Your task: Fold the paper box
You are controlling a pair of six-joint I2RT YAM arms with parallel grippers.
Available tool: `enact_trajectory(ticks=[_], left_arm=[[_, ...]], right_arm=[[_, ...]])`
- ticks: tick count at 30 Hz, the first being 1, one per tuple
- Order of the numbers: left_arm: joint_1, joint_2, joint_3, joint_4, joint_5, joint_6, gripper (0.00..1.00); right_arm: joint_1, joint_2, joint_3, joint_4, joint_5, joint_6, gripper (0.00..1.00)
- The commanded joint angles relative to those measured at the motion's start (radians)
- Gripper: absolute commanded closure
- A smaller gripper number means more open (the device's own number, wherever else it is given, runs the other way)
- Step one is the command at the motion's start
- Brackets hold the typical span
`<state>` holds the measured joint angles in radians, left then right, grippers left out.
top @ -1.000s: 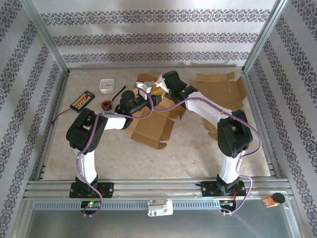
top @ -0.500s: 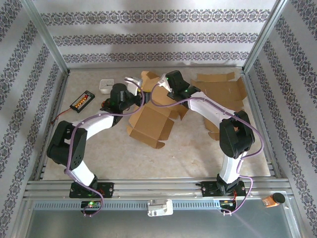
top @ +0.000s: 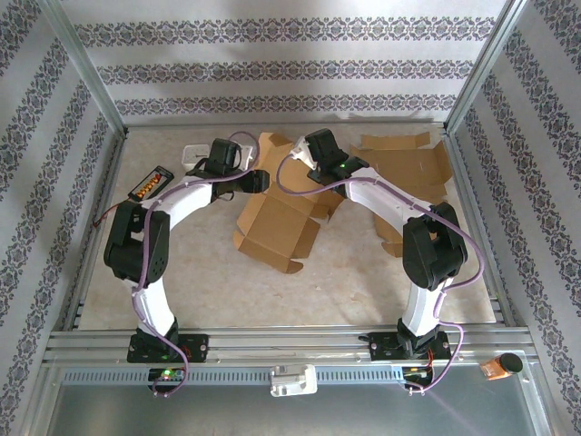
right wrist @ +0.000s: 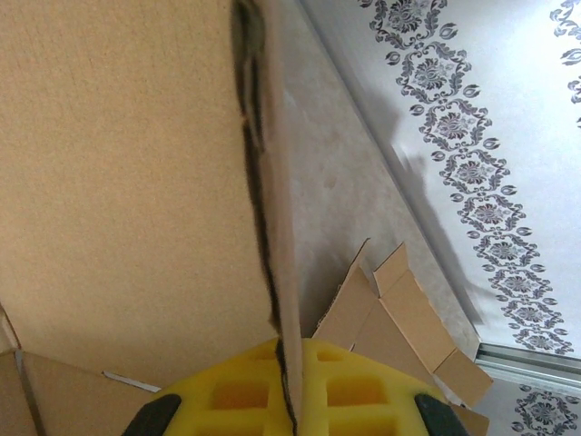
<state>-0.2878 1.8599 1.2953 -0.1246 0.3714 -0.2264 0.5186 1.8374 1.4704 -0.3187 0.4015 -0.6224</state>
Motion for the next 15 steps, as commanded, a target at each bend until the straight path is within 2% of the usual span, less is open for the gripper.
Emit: enact_trajectory(ticks=[1, 3, 6, 11, 15], left_arm=[[-0.004, 0.035, 0.039, -0.026, -0.062, 0.004, 0.39], [-0.004, 0.046, 0.030, 0.022, -0.067, 0.013, 0.37], [-0.005, 0.079, 0.059, 0.000, -0.039, 0.013, 0.39], [-0.011, 0.061, 0.016, 0.047, 0.022, 0.005, 0.56], [-0.020, 0.031, -0.024, 0.094, 0.064, 0.004, 0.60]], right_arm=[[-0.003, -0.015, 0.020, -0.020, -0.016, 0.028, 1.00], [-0.003, -0.014, 0.022, -0.025, -0.018, 0.030, 1.00], [-0.003, -0.010, 0.028, -0.031, -0.018, 0.035, 1.00], [-0.004, -0.004, 0.037, -0.031, -0.005, 0.038, 1.00], [-0.004, 0.010, 0.050, -0.021, 0.033, 0.035, 1.00]])
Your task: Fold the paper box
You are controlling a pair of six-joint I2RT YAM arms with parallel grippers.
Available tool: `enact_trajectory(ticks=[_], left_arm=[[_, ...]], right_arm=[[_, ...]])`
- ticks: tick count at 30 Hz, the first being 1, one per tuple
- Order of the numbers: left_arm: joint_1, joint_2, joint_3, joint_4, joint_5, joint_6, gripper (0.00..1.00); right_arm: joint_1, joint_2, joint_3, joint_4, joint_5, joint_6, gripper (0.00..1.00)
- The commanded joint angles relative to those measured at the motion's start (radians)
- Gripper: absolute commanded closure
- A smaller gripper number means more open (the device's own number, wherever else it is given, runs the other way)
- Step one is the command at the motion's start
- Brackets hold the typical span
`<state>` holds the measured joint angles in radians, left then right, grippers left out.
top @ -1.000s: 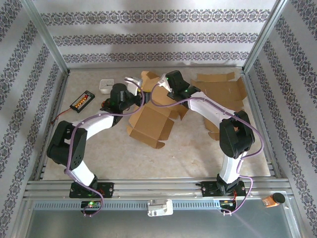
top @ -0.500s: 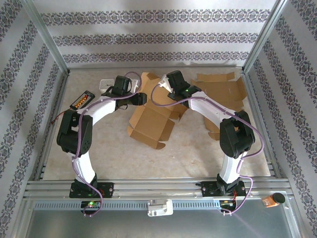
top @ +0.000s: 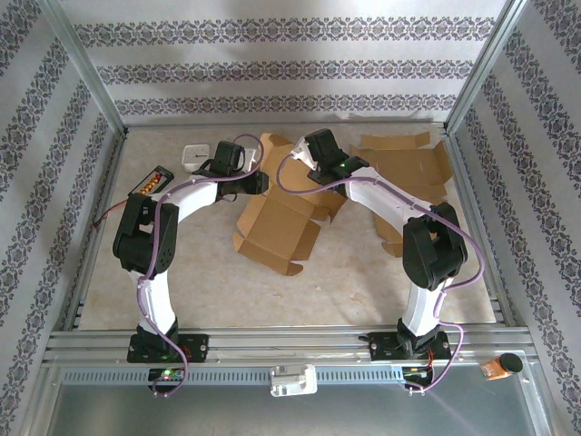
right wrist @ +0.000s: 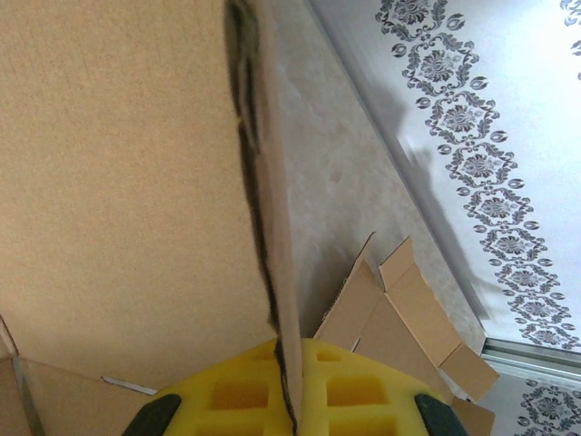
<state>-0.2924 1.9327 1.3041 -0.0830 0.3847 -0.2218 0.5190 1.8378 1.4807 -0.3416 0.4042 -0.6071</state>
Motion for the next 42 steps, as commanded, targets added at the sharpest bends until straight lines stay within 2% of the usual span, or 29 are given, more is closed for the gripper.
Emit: enact_trajectory(ticks=[1, 7, 21, 27, 30, 34, 36, 42], left_arm=[[-0.019, -0.048, -0.038, 0.062, 0.054, 0.001, 0.60], [-0.051, -0.055, -0.042, 0.101, 0.086, 0.000, 0.65], [-0.125, -0.015, -0.034, 0.133, 0.078, -0.007, 0.60], [-0.128, 0.002, -0.036, 0.118, 0.061, -0.012, 0.60], [-0.128, -0.040, -0.066, 0.139, 0.031, -0.003, 0.60], [-0.093, -0.144, -0.113, 0.182, 0.002, -0.011, 0.50], [-0.060, -0.175, -0.108, 0.163, 0.003, -0.005, 0.48], [0.003, -0.219, -0.056, 0.066, 0.030, 0.145, 0.42]], right_arm=[[-0.004, 0.011, 0.042, 0.004, 0.036, 0.019, 1.00], [-0.004, 0.011, 0.046, 0.010, 0.037, 0.024, 1.00], [-0.006, 0.012, 0.034, 0.013, 0.033, 0.026, 1.00], [-0.005, 0.012, 0.031, 0.012, 0.032, 0.027, 1.00], [-0.006, 0.009, 0.028, 0.015, 0.034, 0.019, 1.00], [-0.005, 0.003, 0.011, 0.035, 0.039, -0.014, 1.00], [-0.003, 0.002, 0.008, 0.044, 0.048, -0.031, 1.00], [0.013, 0.005, -0.014, 0.082, 0.102, -0.106, 1.00]])
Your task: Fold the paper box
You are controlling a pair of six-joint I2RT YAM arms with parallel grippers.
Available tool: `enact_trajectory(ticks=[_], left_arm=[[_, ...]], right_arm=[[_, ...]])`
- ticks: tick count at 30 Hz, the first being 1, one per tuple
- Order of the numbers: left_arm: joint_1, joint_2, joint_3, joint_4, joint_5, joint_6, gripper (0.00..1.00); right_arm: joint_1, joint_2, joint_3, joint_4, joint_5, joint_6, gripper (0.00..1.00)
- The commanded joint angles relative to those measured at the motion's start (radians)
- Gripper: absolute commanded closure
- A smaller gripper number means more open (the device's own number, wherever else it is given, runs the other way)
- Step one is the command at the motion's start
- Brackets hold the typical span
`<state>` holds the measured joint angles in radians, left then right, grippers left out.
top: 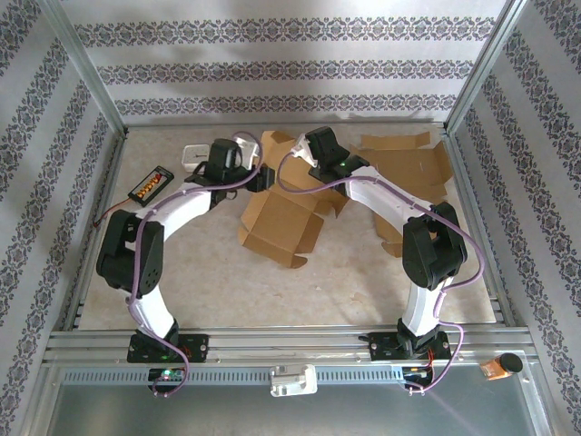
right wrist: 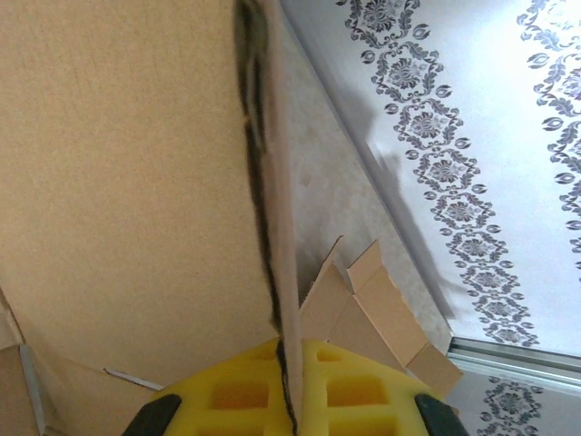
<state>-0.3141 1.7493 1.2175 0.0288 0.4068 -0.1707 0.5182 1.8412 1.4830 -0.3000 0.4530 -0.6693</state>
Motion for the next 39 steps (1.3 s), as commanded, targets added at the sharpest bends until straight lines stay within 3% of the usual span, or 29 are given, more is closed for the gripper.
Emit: enact_trajectory(ticks=[1, 6, 11, 16, 21, 27, 28, 32, 36, 39], left_arm=[[0.038, -0.041, 0.028, -0.038, 0.016, 0.113, 0.42], [0.096, -0.019, 0.064, -0.017, 0.077, 0.194, 0.37], [0.106, 0.077, 0.212, -0.118, 0.183, 0.309, 0.33], [0.104, 0.156, 0.293, -0.130, 0.236, 0.319, 0.35], [0.104, 0.202, 0.300, -0.111, 0.221, 0.316, 0.59], [0.103, 0.196, 0.210, 0.047, 0.246, 0.344, 0.87], [0.102, 0.194, 0.188, 0.087, 0.243, 0.358, 0.91], [0.104, 0.206, 0.162, 0.158, 0.275, 0.432, 0.96], [0.102, 0.240, 0.187, 0.180, 0.349, 0.489, 1.00], [0.103, 0.250, 0.152, 0.290, 0.406, 0.514, 1.00]], right_arm=[[0.017, 0.000, -0.022, 0.045, 0.057, -0.055, 1.00], [0.025, -0.005, -0.032, 0.055, 0.055, -0.069, 1.00], [0.036, -0.007, -0.030, 0.055, 0.057, -0.088, 1.00], [0.049, -0.002, -0.027, 0.057, 0.078, -0.096, 1.00], [0.066, -0.004, -0.033, 0.053, 0.075, -0.078, 1.00], [0.072, -0.040, -0.035, -0.001, -0.012, 0.028, 0.92], [0.072, -0.051, -0.033, -0.021, -0.040, 0.043, 0.89], [0.064, -0.114, 0.013, -0.207, -0.296, 0.163, 0.39], [0.000, -0.181, 0.051, -0.287, -0.610, 0.354, 0.18], [-0.127, -0.193, 0.094, -0.292, -0.919, 0.574, 0.10]])
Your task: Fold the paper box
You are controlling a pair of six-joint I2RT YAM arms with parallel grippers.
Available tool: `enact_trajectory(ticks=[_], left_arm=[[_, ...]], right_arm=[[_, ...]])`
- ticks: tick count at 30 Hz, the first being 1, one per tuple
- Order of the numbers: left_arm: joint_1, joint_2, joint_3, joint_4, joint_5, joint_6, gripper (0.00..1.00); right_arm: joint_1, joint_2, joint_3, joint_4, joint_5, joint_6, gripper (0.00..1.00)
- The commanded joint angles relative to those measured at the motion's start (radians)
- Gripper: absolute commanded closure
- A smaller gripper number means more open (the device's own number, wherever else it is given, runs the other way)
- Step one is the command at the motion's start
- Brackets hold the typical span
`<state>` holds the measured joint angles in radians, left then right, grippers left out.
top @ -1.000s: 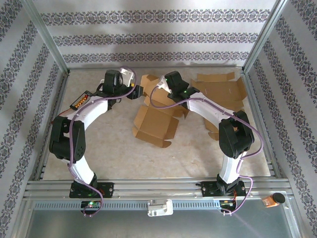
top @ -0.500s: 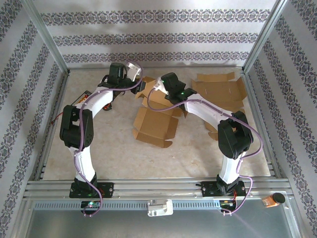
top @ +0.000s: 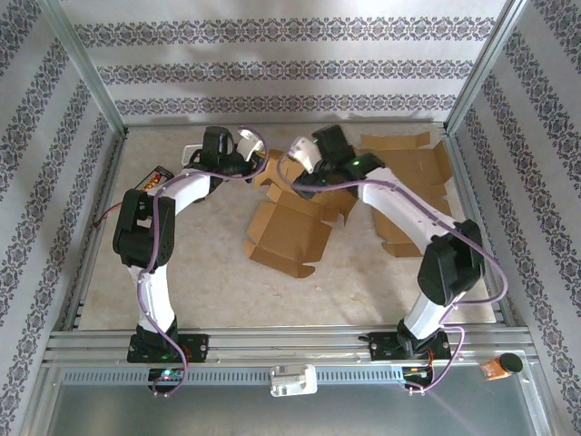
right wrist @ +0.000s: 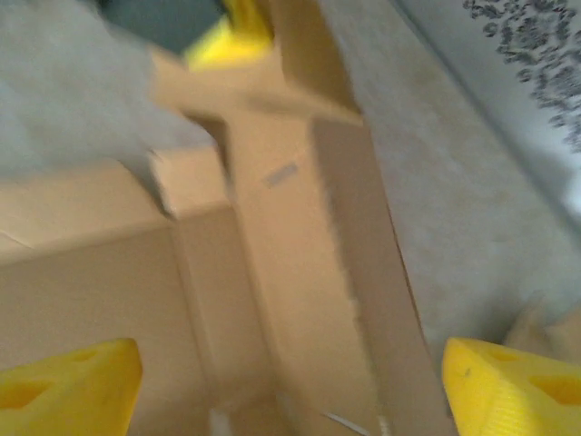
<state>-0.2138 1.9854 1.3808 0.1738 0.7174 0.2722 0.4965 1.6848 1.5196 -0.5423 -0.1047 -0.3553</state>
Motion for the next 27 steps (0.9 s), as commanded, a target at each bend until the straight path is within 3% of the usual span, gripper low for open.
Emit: enact_trajectory(ticks=[1, 3, 8, 19, 27], left_arm=[[0.002, 0.013, -0.028, 0.191, 0.105, 0.070, 1.00], [0.002, 0.016, -0.033, 0.220, 0.114, 0.066, 1.00], [-0.002, 0.025, 0.004, 0.160, 0.110, 0.074, 1.00], [-0.015, 0.038, 0.049, 0.066, 0.096, 0.092, 1.00], [-0.034, 0.053, 0.082, 0.018, 0.064, 0.091, 1.00]], right_arm=[[-0.158, -0.024, 0.076, -0.045, -0.461, 0.352, 0.10], [-0.243, 0.013, 0.102, -0.029, -0.583, 0.481, 0.10], [-0.361, 0.111, 0.101, -0.027, -0.674, 0.618, 0.13], [-0.369, 0.196, -0.006, 0.070, -0.769, 0.656, 0.18], [-0.349, 0.223, -0.029, 0.084, -0.733, 0.655, 0.24]])
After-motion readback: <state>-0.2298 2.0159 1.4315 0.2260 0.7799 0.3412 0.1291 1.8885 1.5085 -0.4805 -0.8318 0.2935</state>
